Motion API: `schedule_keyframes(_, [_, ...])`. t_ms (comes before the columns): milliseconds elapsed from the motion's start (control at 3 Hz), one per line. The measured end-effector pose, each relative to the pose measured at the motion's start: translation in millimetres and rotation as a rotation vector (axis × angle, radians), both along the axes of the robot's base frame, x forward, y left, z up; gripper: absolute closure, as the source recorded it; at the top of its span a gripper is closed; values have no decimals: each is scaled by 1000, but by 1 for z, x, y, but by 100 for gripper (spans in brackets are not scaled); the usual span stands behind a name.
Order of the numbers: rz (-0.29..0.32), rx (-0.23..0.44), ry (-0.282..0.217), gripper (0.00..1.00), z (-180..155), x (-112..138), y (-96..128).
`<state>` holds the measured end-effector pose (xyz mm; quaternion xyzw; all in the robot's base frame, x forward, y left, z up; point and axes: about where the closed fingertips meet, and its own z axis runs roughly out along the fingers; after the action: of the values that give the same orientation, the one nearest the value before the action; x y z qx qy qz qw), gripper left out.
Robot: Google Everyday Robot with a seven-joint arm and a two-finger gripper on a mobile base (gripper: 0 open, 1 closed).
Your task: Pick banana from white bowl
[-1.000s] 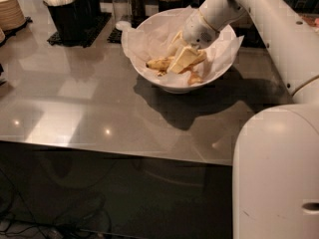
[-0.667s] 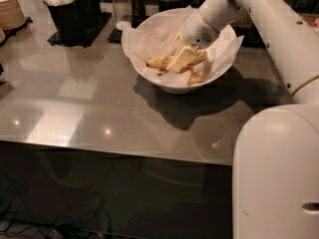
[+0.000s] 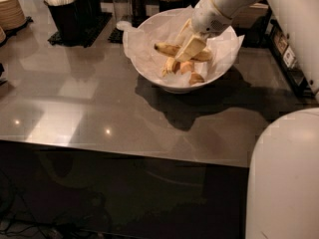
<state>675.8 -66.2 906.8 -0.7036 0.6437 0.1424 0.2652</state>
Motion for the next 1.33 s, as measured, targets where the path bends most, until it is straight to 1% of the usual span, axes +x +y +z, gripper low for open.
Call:
schedule_keyframes(333, [-41,-67,-88,100,34,-13,-11])
schedule_keyframes(667, [-83,-131,-178,100,68,-38,-21])
schedule_keyframes(1000, [-128,-118,-193,100,74,-66,-31])
schedule_keyframes(1333, [-150,-17,-190,100,62,-92,-38])
